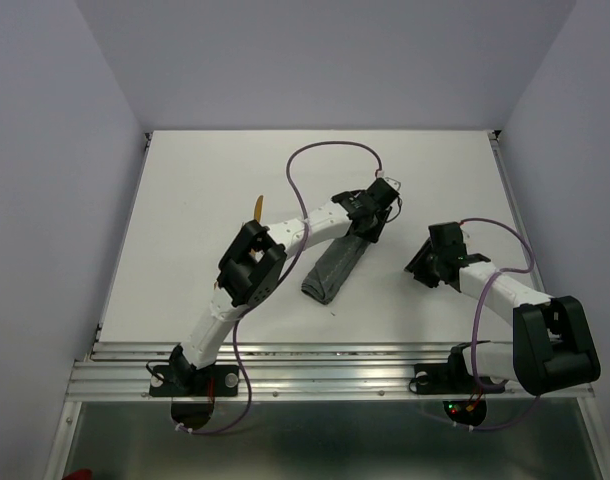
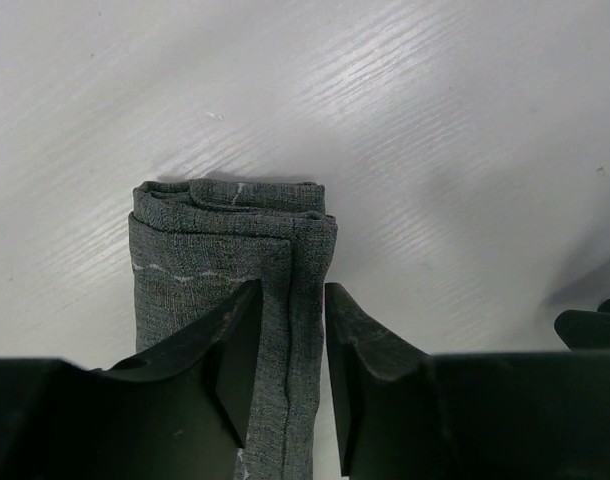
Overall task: Fold the napkin into a case and place the utensils inside
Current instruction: Stuff the top corner of the smaller-rectangle-folded napkin into the folded napkin.
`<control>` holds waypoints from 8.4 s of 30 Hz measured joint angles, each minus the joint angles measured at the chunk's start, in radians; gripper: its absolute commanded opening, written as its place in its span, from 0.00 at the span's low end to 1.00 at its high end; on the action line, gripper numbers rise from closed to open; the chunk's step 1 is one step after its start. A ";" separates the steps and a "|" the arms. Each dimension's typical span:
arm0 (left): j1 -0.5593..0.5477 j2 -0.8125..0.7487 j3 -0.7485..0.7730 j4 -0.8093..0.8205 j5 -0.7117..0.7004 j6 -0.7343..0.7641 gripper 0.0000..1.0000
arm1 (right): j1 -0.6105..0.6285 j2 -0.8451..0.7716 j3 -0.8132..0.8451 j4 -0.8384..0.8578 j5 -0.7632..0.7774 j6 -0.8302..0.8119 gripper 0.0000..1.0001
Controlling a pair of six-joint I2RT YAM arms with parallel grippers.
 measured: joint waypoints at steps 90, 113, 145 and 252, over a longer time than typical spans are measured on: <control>0.199 -0.285 -0.449 0.424 0.535 -0.133 0.00 | 0.257 0.375 0.451 -0.091 0.159 -0.172 0.33; 0.199 -0.200 -0.435 0.423 0.575 -0.147 0.00 | 0.257 0.388 0.460 -0.084 0.185 -0.163 0.01; 0.159 -0.068 -0.322 0.353 0.562 -0.152 0.00 | 0.257 0.366 0.449 -0.053 0.053 -0.163 0.01; 0.179 -0.211 -0.544 0.579 0.711 -0.242 0.00 | 0.259 0.298 0.353 -0.005 0.105 -0.172 0.01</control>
